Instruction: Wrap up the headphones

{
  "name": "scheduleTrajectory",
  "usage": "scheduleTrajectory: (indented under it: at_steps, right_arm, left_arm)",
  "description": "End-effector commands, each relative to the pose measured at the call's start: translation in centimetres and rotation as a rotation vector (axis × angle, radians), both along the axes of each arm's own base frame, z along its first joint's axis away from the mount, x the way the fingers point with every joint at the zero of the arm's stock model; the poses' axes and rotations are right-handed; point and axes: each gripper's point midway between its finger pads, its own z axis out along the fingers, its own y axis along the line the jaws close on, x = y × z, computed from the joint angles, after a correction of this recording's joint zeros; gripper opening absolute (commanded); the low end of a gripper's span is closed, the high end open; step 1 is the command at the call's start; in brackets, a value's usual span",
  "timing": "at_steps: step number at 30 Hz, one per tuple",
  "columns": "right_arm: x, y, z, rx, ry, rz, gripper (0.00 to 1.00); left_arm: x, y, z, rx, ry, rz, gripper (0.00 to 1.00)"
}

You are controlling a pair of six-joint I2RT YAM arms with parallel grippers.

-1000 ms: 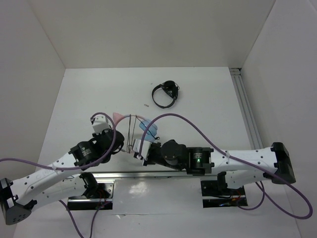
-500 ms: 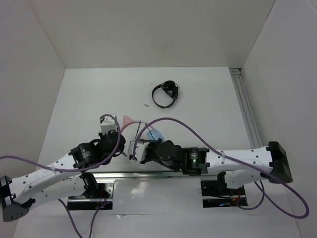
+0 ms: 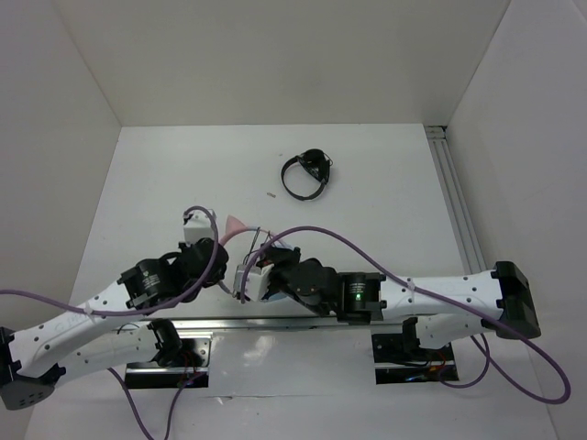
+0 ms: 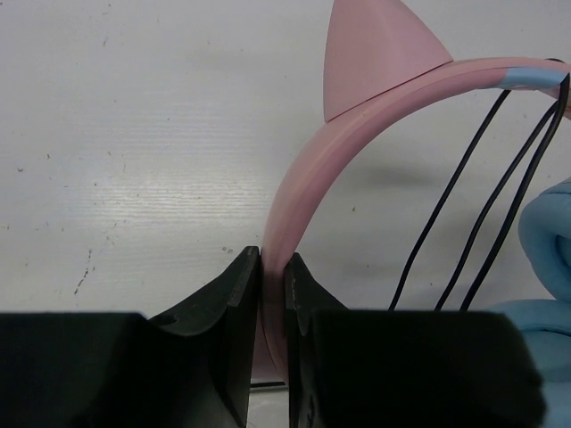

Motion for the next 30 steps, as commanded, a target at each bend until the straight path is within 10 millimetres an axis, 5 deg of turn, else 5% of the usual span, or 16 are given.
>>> scheduleTrajectory:
  at_steps: [1, 23, 30]
  right_arm:
    - [1.1, 0.4, 2.4, 0.029, -0.086, -0.021, 0.00]
    - [6.9, -1.3, 2.3, 0.078, -0.026, -0.002, 0.00]
    - [7.4, -2.4, 3.7, 0.128, -0.024, -0.016, 0.00]
  left_arm:
    - [0.4, -1.6, 2.3, -0.046, -0.018, -0.050, 0.00]
    - [-1.4, -2.1, 6.1, 0.025, -0.079, -0.353, 0.00]
    - [-1.1, 0.3, 7.3, 0.054, -0.110, -0.255, 0.00]
